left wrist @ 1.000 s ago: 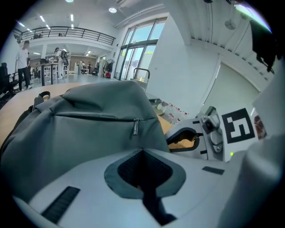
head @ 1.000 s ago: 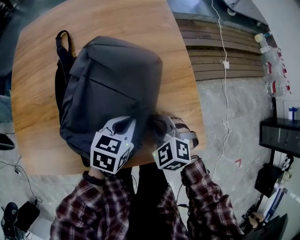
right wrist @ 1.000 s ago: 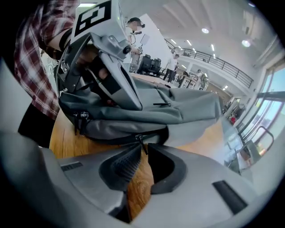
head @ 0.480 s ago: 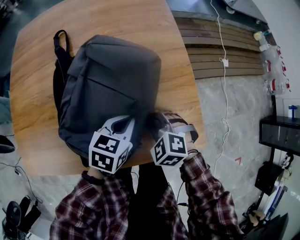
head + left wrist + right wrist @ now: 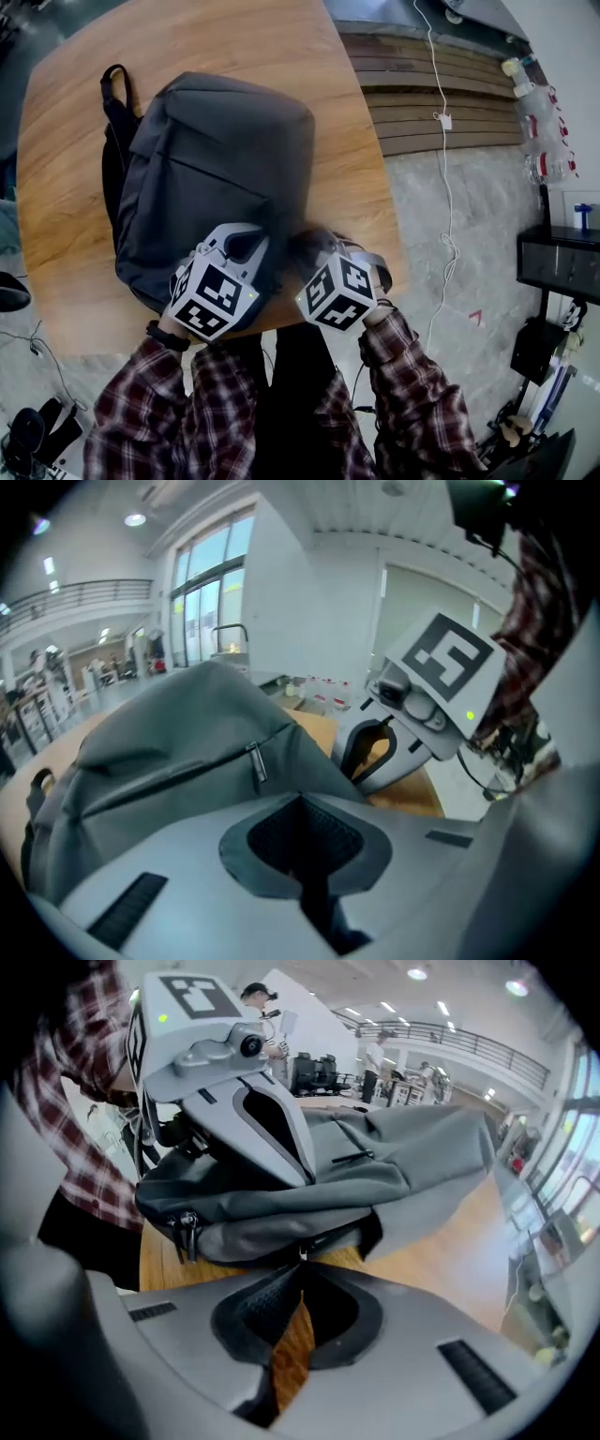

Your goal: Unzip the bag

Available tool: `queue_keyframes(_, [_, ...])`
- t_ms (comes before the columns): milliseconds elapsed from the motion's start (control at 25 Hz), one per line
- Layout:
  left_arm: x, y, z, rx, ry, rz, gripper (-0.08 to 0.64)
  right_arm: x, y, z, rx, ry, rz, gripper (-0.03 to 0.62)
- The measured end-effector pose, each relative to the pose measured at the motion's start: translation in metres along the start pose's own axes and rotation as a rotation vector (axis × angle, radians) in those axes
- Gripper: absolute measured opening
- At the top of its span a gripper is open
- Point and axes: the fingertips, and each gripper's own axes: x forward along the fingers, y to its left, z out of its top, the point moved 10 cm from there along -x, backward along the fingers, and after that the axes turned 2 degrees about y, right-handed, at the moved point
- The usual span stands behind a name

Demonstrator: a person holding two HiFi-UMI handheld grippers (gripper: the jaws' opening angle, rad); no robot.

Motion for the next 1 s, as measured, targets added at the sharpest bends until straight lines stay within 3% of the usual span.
queue_keyframes(120, [0.008,0.002,0.007,0.125,0.007,-0.078,0.008,-0.006,0.007,-0.010,0.114,0.000,0.008,0.020])
queue_keyframes(280, [0.021,0.008,0.020,0.077,-0.018,-0.117,0.008,-0.016,0.016,-0.024,0.240,-0.002,0.007,0.020])
queue_keyframes(600, [0.049,0.017,0.051,-0.020,-0.054,-0.081,0.008,-0.027,0.042,-0.046,0.524,-0.049,-0.008,0.017])
queue_keyframes(840, [0.067,0.035,0.071,-0.111,-0.079,-0.001,0.008,-0.022,0.088,-0.026,0.522,-0.115,0.036,0.012])
queue_keyframes(1000, [0.063,0.040,0.068,-0.062,-0.080,0.037,0.008,-0.027,0.082,-0.029,0.517,-0.127,-0.030,0.011])
